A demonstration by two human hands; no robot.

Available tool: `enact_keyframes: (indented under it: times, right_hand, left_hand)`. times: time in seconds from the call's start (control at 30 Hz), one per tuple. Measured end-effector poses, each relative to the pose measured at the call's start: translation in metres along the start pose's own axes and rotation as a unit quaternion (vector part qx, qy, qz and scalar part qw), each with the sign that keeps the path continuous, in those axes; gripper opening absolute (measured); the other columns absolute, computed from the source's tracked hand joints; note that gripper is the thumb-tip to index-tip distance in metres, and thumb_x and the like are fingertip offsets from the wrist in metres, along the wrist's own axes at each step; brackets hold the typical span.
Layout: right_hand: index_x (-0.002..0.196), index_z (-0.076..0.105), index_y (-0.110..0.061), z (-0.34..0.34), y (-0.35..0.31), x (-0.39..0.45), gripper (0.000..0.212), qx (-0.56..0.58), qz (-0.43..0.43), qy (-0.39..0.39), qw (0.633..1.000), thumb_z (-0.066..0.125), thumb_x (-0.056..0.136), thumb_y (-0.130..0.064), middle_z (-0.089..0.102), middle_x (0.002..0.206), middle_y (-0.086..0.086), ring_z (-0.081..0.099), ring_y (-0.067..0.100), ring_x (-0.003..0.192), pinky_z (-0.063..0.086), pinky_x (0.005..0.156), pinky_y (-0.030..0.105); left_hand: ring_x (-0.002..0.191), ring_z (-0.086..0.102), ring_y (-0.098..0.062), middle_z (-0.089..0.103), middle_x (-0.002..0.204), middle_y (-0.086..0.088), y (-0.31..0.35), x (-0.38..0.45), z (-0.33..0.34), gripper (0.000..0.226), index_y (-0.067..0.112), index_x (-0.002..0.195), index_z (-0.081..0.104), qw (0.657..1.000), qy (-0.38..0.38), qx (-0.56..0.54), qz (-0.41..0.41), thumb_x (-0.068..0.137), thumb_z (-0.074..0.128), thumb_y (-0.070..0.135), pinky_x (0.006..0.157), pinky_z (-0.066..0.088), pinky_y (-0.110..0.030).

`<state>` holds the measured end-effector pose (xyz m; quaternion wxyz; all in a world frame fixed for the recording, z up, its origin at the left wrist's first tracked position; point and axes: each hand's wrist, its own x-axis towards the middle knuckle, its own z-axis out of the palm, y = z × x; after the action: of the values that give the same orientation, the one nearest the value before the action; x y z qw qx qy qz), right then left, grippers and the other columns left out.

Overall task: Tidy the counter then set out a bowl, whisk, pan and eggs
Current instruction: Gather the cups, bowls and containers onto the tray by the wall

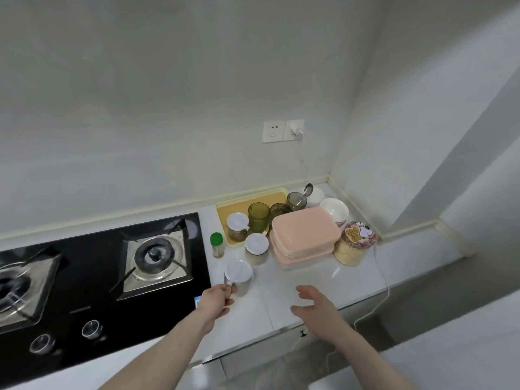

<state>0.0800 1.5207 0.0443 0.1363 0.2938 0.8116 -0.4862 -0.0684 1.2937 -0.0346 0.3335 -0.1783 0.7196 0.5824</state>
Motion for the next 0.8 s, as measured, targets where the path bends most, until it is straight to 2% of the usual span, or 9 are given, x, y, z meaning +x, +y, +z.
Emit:
enact_keyframes:
  times: [0.1,0.17,0.23,0.43,0.63,0.7,0.8]
  right_hand:
    - [0.14,0.047,-0.034,-0.011,-0.005,0.012,0.051,-0.012,-0.006,-0.022,1.0,0.065,0.093,-0.032,0.05,0.136,-0.011,0.059,0.009,0.109,0.048,0.069,0.014]
    - [0.141,0.046,-0.033,-0.017,-0.008,0.021,0.051,-0.011,-0.009,-0.021,1.0,0.064,0.093,-0.032,0.05,0.134,-0.012,0.06,0.007,0.106,0.047,0.076,0.019]
    - [0.141,0.046,-0.033,-0.02,-0.012,0.029,0.051,-0.006,-0.003,-0.023,1.0,0.065,0.093,-0.032,0.05,0.134,-0.012,0.061,0.004,0.103,0.047,0.084,0.024]
    - [0.143,0.046,-0.031,-0.019,-0.028,0.054,0.052,0.0,0.001,-0.034,0.999,0.065,0.094,-0.032,0.05,0.138,-0.011,0.059,0.002,0.102,0.042,0.092,0.025]
    - [0.143,0.046,-0.032,-0.009,-0.035,0.064,0.052,-0.012,-0.009,-0.058,0.998,0.065,0.094,-0.033,0.05,0.14,-0.012,0.058,0.006,0.11,0.042,0.095,0.026]
    - [0.143,0.046,-0.034,-0.005,-0.039,0.064,0.052,-0.023,-0.017,-0.07,0.997,0.064,0.094,-0.035,0.05,0.139,-0.013,0.058,0.003,0.108,0.042,0.094,0.025]
    - [0.143,0.046,-0.034,0.001,-0.048,0.062,0.052,-0.04,-0.038,-0.097,0.994,0.064,0.093,-0.035,0.05,0.139,-0.015,0.06,-0.002,0.102,0.046,0.084,0.02]
  left_hand:
    - [0.073,0.06,-0.012,0.067,0.089,-0.001,0.004,0.007,0.011,0.025,0.012,0.1,0.074,1.0,0.011,0.004,-0.009,0.103,0.05,0.015,0.059,0.046,-0.022]
    - [0.072,0.059,-0.012,0.066,0.09,-0.001,0.008,0.013,0.015,0.026,0.011,0.101,0.073,1.0,0.013,0.015,-0.01,0.103,0.047,0.014,0.057,0.044,-0.022]
    - [0.077,0.06,-0.013,0.067,0.096,0.0,0.009,0.02,0.017,0.026,0.01,0.102,0.073,1.0,0.017,0.02,-0.013,0.104,0.046,0.013,0.061,0.045,-0.023]
    - [0.082,0.062,-0.016,0.071,0.11,0.001,0.007,0.045,0.021,0.026,0.01,0.107,0.072,1.0,0.015,-0.012,-0.022,0.104,0.046,0.013,0.065,0.049,-0.026]
    - [0.076,0.063,-0.017,0.068,0.102,-0.006,0.011,0.051,0.022,0.016,0.015,0.097,0.069,0.999,0.034,0.021,0.004,0.101,0.053,0.018,0.062,0.051,-0.029]
    - [0.077,0.064,-0.017,0.067,0.098,-0.005,0.011,0.046,0.017,0.011,0.016,0.101,0.066,0.997,0.053,0.045,0.021,0.098,0.059,0.023,0.063,0.052,-0.03]
    - [0.099,0.069,-0.027,0.067,0.112,-0.005,0.01,0.026,0.002,0.028,0.022,0.119,0.061,0.988,0.08,0.105,0.074,0.093,0.064,0.032,0.072,0.054,-0.032]
